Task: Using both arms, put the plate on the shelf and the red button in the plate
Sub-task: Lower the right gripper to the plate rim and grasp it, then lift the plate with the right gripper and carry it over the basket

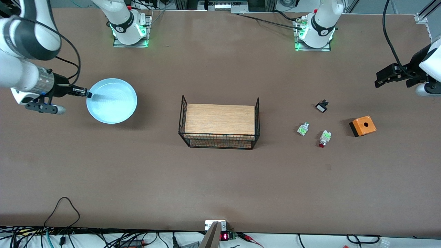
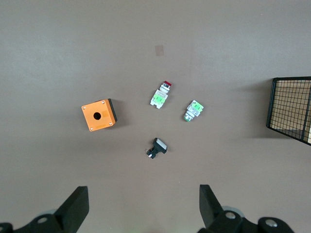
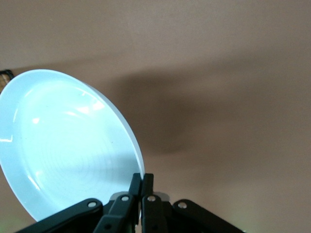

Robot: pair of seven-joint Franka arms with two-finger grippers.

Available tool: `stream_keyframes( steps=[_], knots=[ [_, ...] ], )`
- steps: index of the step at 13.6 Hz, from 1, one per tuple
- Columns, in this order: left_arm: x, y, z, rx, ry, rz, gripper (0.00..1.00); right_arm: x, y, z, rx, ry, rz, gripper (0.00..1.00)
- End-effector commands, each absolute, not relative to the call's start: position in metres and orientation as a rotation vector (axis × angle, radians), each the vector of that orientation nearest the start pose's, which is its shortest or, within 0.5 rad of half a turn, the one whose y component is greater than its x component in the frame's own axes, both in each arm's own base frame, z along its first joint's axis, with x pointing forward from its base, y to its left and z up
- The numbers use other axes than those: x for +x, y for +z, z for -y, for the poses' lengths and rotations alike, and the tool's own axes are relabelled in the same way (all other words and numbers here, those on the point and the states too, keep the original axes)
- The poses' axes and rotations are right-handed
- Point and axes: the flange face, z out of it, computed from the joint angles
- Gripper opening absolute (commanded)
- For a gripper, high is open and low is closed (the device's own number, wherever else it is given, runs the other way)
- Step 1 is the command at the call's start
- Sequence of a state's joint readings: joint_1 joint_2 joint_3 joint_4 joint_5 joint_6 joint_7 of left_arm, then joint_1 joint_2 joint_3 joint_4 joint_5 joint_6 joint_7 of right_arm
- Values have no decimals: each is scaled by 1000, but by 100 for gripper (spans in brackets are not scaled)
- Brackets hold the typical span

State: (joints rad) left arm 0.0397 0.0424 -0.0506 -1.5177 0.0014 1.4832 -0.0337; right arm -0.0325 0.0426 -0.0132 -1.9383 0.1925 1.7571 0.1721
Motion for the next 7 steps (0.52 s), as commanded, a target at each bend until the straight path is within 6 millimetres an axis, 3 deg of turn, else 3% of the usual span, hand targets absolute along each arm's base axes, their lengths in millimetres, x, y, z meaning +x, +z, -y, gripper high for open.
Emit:
stream_keyframes(
  steps=[1, 4, 7],
  knots=[
    [554, 626, 5, -3139, 123, 26, 100, 548, 469, -19, -2875, 390, -565, 0],
    [552, 629, 3, -3139, 123, 34, 100, 548, 506, -73, -2821, 420, -810, 0],
    [553, 627, 3, -3139, 123, 36, 100, 541, 530, -143, -2759, 436, -985, 0]
  ],
)
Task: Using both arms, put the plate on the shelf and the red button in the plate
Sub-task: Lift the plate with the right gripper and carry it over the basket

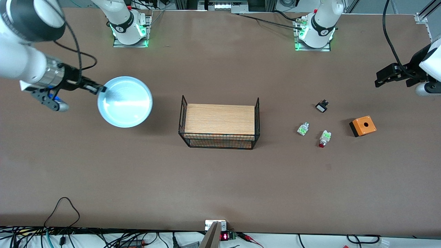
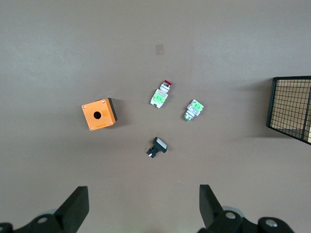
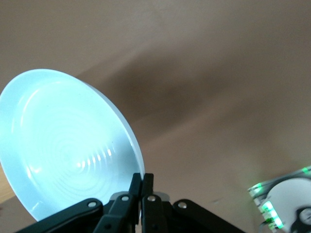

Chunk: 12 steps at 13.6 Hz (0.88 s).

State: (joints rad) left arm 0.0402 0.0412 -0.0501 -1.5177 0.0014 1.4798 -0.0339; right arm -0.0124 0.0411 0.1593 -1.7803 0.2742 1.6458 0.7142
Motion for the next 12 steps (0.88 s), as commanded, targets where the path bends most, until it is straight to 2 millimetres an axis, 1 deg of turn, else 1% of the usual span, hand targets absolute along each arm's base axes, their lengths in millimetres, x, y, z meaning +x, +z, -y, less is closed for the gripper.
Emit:
stream_keyframes(
  steps=[1, 2, 3, 5, 6, 7, 8, 10, 12],
  knots=[
    [553, 627, 4, -3139, 125, 34, 100, 537, 534, -166, -2744, 437, -1041, 0],
    [553, 627, 4, -3139, 128, 34, 100, 532, 534, -192, -2735, 441, -1093, 0],
    [553, 627, 2, -3139, 125, 36, 100, 529, 536, -212, -2718, 422, -1136, 0],
    [554, 627, -6, -3152, 114, 61, 100, 519, 535, -259, -2677, 389, -1219, 0],
    [554, 627, -9, -3172, 117, 72, 100, 517, 528, -279, -2659, 387, -1259, 0],
    [554, 627, -12, -3175, 117, 81, 100, 515, 526, -302, -2637, 375, -1292, 0],
    [554, 626, -10, -3175, 119, 79, 100, 512, 517, -320, -2620, 372, -1328, 0],
    [557, 622, -7, -3175, 127, 72, 100, 507, 506, -348, -2584, 359, -1374, 0],
    [558, 619, -4, -3175, 137, 63, 100, 493, 492, -381, -2590, 367, -1383, 0]
  ],
)
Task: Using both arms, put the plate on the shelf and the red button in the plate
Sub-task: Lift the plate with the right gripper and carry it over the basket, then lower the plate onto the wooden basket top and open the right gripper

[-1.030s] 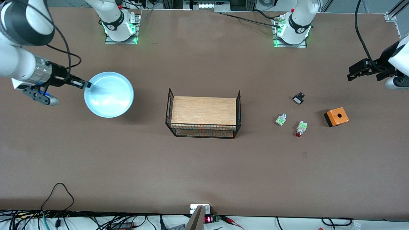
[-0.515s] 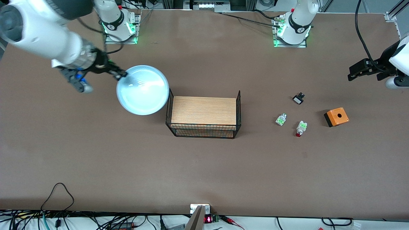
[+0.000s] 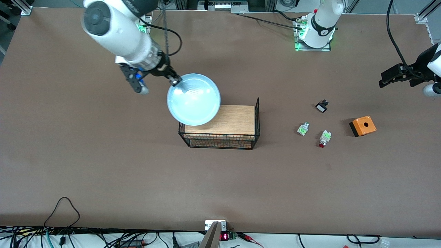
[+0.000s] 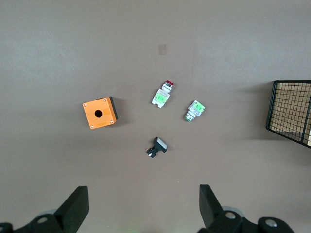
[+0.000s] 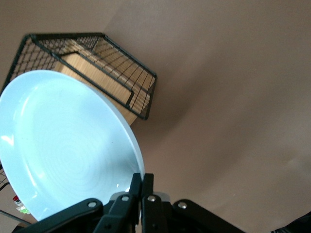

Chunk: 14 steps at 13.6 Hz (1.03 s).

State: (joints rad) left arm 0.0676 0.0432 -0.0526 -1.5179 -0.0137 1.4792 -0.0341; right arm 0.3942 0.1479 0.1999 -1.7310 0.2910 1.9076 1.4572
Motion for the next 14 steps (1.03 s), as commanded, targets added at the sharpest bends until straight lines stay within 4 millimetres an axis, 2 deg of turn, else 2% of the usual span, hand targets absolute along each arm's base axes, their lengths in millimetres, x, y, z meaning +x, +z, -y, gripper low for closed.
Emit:
stream_keyframes(
  steps=[1, 4, 9, 11, 13, 14],
  knots=[
    [560, 620, -1, -3175, 120, 56, 100, 488, 484, -391, -2610, 374, -1378, 0],
    [559, 619, -5, -3176, 122, 63, 100, 481, 472, -410, -2604, 354, -1401, 0],
    [556, 616, 2, -3173, 164, 35, 100, 492, 448, -416, -2592, 280, -1388, 0],
    [553, 625, 4, -3174, 142, 37, 100, 495, 433, -418, -2595, 249, -1384, 0],
    [555, 625, 8, -3175, 135, 33, 100, 497, 426, -421, -2586, 227, -1372, 0],
    [555, 625, 16, -3170, 135, 6, 100, 500, 424, -420, -2578, 216, -1364, 0]
  ],
)
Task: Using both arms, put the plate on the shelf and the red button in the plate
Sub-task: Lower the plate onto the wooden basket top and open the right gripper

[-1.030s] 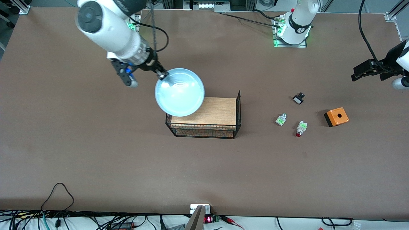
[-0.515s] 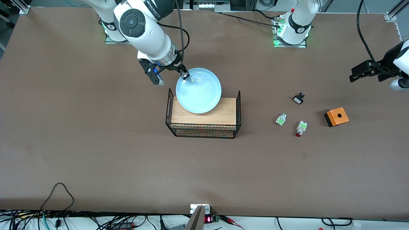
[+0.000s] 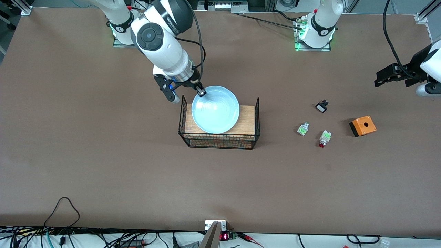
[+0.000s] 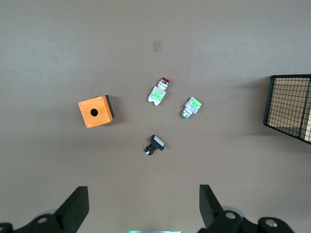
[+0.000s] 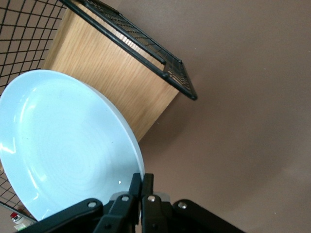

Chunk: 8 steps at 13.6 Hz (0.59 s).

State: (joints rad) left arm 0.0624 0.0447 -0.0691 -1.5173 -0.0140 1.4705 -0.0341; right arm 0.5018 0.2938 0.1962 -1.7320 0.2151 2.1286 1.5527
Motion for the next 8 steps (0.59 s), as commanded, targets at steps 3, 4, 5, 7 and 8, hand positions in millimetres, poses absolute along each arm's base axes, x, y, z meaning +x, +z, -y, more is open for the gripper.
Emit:
stream_keyframes(
  steps=[3, 4, 5, 7, 8],
  knots=[
    [555, 626, 15, -3168, 127, 9, 100, 507, 411, -422, -2556, 202, -1369, 0],
    [556, 625, 14, -3168, 127, 11, 100, 508, 405, -423, -2558, 206, -1373, 0],
    [557, 623, 13, -3162, 129, 15, 100, 508, 401, -422, -2570, 198, -1369, 0],
    [557, 619, 4, -3161, 146, 36, 100, 507, 391, -419, -2606, 182, -1352, 0],
    [557, 621, 0, -3162, 136, 49, 100, 506, 387, -419, -2610, 187, -1356, 0]
  ],
)
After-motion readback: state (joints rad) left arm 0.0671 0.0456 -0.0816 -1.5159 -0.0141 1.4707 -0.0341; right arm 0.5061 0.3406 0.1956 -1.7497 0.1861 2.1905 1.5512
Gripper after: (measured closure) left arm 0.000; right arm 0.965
